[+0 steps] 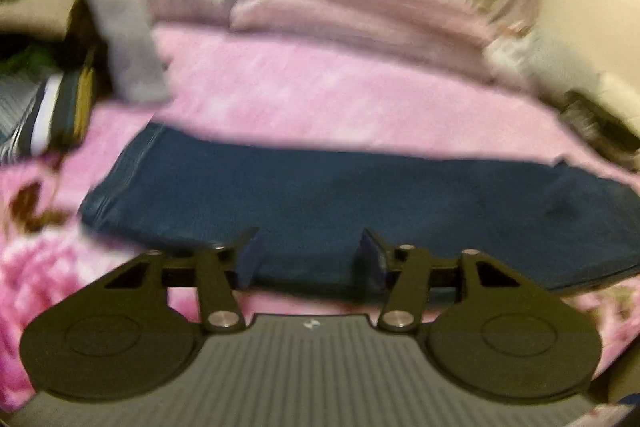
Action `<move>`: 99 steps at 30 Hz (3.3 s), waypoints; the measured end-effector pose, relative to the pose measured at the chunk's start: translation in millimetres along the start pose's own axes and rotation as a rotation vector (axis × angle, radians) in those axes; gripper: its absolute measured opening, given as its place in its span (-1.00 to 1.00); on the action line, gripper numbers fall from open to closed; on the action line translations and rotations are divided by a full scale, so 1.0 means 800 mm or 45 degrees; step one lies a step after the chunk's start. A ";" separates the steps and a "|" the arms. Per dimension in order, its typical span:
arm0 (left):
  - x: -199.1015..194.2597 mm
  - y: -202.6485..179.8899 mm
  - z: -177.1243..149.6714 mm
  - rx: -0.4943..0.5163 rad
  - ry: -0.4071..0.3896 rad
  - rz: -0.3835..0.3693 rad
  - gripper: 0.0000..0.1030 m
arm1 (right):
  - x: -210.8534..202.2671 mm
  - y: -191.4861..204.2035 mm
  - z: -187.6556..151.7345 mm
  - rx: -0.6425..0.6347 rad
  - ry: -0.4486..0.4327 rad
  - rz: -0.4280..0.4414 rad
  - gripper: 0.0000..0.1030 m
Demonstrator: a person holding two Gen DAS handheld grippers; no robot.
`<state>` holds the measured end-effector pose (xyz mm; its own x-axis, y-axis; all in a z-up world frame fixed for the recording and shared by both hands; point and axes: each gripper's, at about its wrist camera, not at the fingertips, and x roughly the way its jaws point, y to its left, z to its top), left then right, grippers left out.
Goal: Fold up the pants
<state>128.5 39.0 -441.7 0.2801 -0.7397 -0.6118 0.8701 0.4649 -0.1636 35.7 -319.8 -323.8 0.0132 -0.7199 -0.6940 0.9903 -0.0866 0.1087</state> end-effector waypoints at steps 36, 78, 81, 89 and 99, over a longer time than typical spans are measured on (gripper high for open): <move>-0.011 0.005 0.040 -0.278 -0.076 0.367 -0.89 | 0.036 -0.077 0.011 0.153 0.035 -0.053 0.50; 0.010 -0.121 0.050 -0.083 0.127 -0.362 -0.49 | 0.206 -0.036 0.106 0.585 0.143 0.492 -0.80; 0.006 -0.122 0.050 -0.095 0.116 -0.377 -0.49 | 0.185 -0.041 0.093 0.624 0.002 0.524 -0.83; 0.009 -0.144 0.055 0.013 0.086 -0.418 -0.51 | 0.122 -0.070 0.085 0.513 -0.218 0.235 -0.84; 0.042 -0.178 0.046 0.172 0.143 -0.340 -0.63 | 0.157 -0.049 0.071 0.338 -0.076 0.088 -0.72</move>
<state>29.1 -69.7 -410.1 -0.0057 -0.7651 -0.6439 0.9550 0.1868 -0.2304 -9.6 -446.0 -374.9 0.0638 -0.7689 -0.6362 0.9164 -0.2074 0.3425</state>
